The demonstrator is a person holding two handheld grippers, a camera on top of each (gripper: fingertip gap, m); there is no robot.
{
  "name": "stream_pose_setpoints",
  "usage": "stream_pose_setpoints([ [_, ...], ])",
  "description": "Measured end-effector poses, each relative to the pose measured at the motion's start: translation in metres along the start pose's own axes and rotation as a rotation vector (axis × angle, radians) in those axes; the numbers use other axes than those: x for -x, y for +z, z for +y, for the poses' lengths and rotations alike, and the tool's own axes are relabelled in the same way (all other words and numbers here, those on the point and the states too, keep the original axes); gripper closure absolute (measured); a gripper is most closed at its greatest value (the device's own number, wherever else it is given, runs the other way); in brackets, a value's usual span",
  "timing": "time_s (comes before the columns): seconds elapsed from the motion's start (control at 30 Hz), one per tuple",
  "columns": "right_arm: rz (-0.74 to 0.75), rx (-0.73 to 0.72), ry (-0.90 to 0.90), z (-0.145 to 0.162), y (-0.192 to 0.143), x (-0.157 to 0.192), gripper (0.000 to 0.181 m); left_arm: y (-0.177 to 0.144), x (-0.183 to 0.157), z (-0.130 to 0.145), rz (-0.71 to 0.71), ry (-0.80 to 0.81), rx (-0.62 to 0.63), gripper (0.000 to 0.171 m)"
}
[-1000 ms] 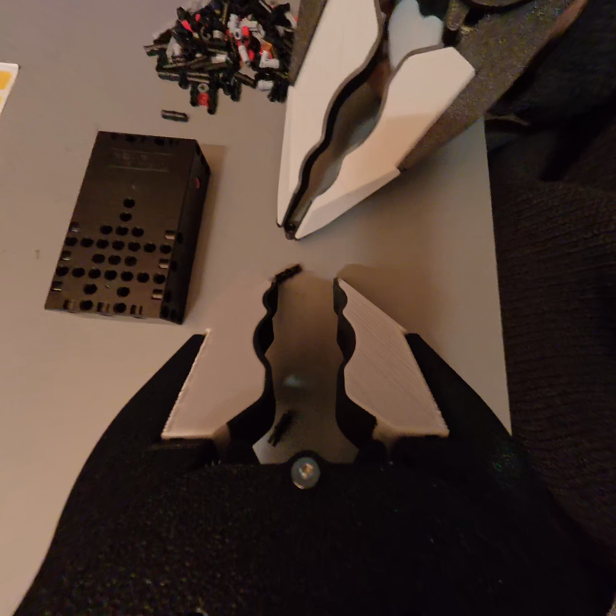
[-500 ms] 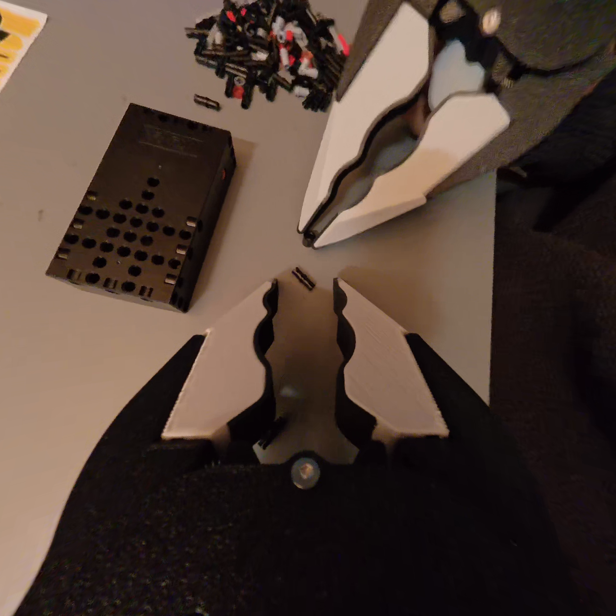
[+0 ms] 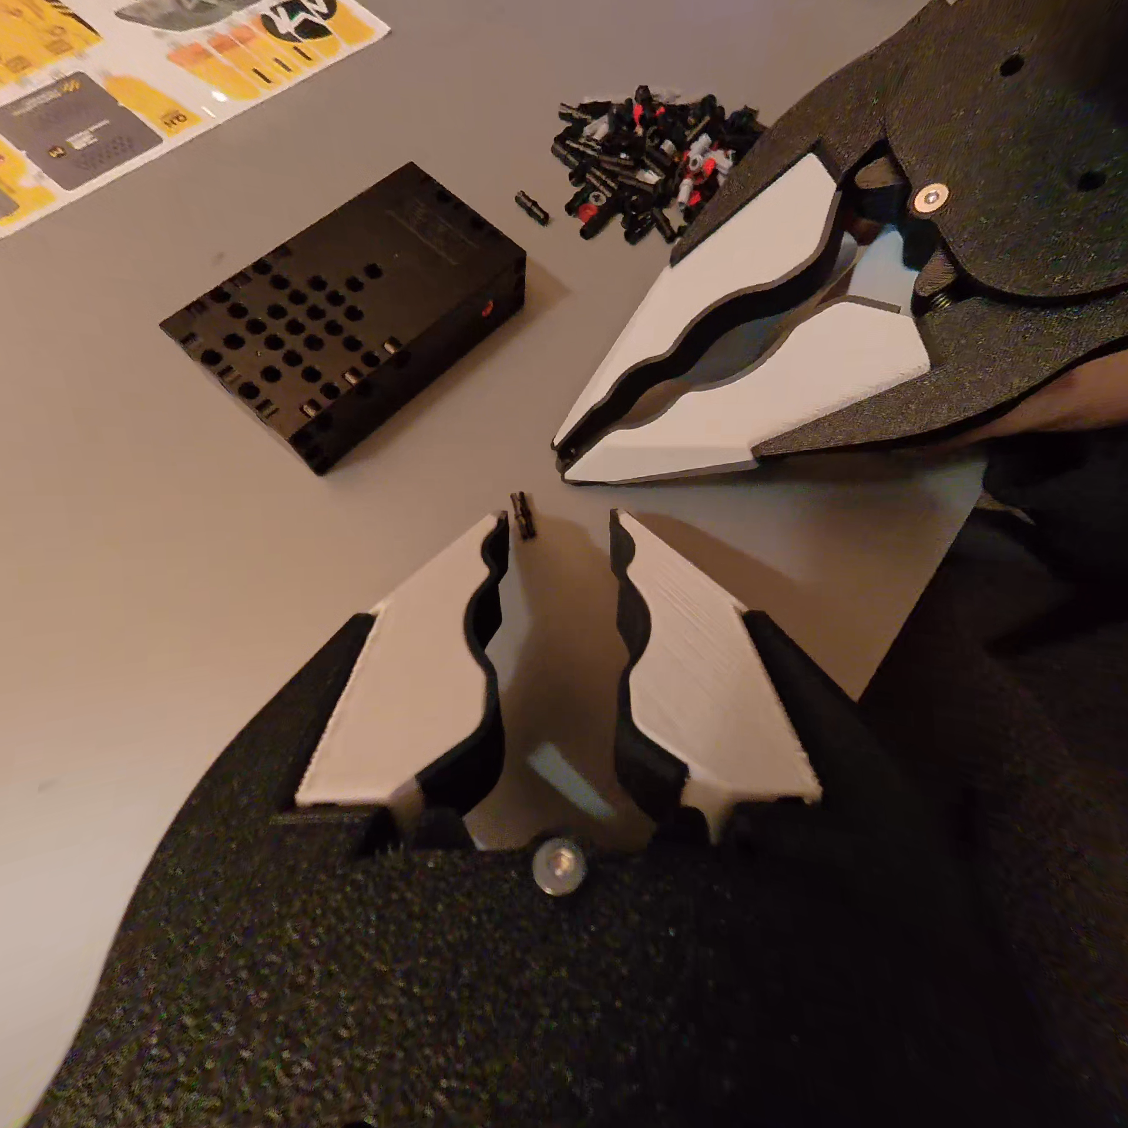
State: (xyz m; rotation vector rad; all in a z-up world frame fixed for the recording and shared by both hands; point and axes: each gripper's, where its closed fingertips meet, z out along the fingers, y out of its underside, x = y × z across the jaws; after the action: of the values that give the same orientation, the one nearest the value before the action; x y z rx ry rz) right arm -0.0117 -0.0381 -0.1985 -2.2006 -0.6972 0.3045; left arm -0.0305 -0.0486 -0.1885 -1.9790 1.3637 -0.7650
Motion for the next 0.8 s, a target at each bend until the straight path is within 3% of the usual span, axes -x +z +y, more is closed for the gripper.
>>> stream_pose_setpoints([
  [0.13, 0.008, 0.000, -0.010, 0.000, 0.000, 0.000, 0.173, 0.004, 0.013, -0.001, -0.109, 0.030, 0.014, 0.140],
  [0.27, 0.020, -0.001, -0.024, 0.000, 0.000, 0.000, 0.173, 0.010, 0.015, 0.001, -0.093, 0.017, 0.051, 0.142],
  [0.5, 0.033, -0.002, -0.035, 0.000, 0.000, 0.000, 0.173, 0.009, 0.022, 0.003, -0.131, 0.091, 0.063, 0.167],
  [0.8, -0.018, -0.049, 0.033, -0.006, -0.005, -0.001, 0.172, 0.004, 0.020, 0.001, -0.059, 0.087, 0.035, 0.167],
])
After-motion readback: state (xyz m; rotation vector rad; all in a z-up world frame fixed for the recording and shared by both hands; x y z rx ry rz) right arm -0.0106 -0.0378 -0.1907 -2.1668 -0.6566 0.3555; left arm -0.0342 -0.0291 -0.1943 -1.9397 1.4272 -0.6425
